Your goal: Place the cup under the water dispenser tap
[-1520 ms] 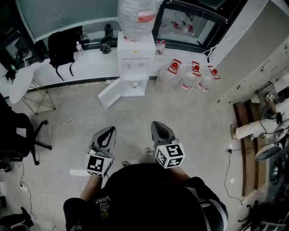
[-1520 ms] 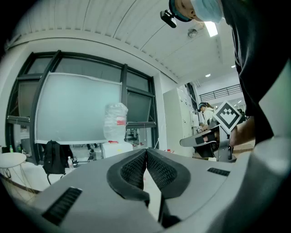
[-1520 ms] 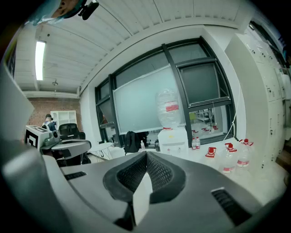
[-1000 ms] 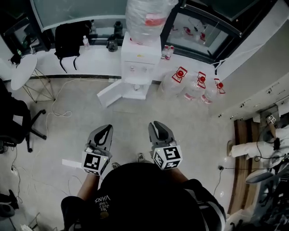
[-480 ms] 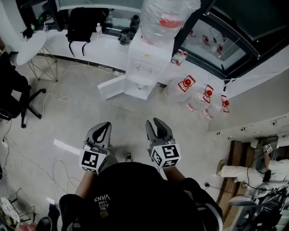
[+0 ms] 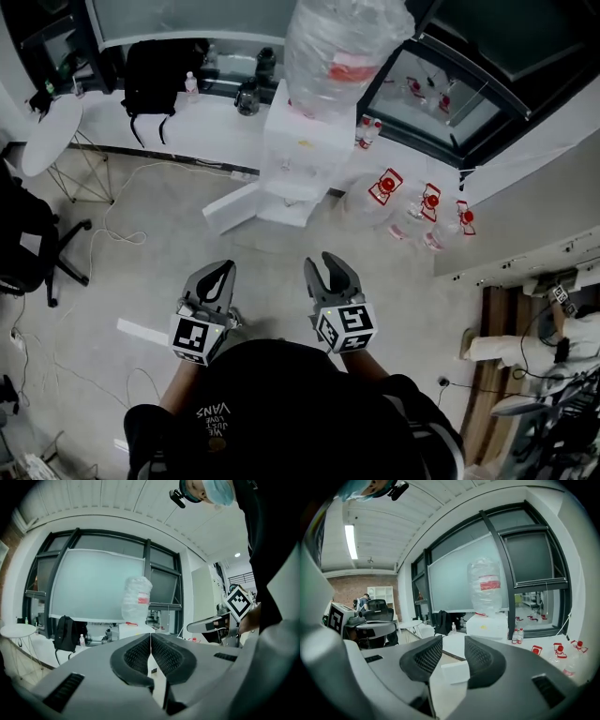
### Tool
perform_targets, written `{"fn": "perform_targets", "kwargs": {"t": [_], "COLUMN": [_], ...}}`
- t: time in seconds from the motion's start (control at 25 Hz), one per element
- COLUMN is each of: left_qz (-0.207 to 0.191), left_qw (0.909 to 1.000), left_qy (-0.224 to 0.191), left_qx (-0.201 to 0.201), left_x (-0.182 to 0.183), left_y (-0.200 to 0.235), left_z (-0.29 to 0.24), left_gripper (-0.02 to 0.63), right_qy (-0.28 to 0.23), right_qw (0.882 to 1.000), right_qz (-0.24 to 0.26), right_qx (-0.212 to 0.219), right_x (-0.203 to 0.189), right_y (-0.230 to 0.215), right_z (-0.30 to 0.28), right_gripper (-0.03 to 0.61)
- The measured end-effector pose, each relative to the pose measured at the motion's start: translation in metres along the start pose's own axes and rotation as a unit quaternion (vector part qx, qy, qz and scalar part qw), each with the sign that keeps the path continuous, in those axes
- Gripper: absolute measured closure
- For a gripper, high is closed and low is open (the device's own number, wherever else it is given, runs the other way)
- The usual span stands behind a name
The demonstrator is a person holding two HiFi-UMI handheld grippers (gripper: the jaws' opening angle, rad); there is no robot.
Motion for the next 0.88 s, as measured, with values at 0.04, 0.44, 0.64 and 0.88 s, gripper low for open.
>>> {"fn": "perform_targets", "kwargs": {"t": [0.04,0.44,0.64,0.88], "left_qz": [-0.004,-0.030,-0.026,-0.011], "left_qw": [0.9999,0.9964,0.9967,0.9992], "left_qy": [-0.001,-0.005,-0.009,-0.012], "left_qx": [-0.009,-0.079,-0.076,-0.036], "left_x": [0.002,0.007,0.002,-0.015], "left_y": [0.011,0.116,0.148,0.177], "left_z": [-0.005,-0.027,-0.035,-0.054], "left_gripper": [0.594,0.594,0.594,0.594], "right_qy": [-0.003,-0.003,0.032,0.075], "right_qw": [1.000,0.998,0.998,0.993], "right_qz": [-0.002,-0.009,0.020,0.078], "right_qx": [-0.008,-0.068,-0.058,-0.035], "right_x": [0.003,0.013,0.014,0.008], "right_y": [0.003,0.037,0.035,0.008], "right_z": [-0.009,-0.096,-0.141,-0.196], "right_gripper": [0.449,0.433,0.431,0.430]}}
Point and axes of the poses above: the fingertips, and each gripper's own axes: z backward along the fingers, y to its left, x out of its top, the point moved 10 cm from there along z, backward along the fingers, and after that the axes turned 5 degrees about x, right-handed, at the moved point
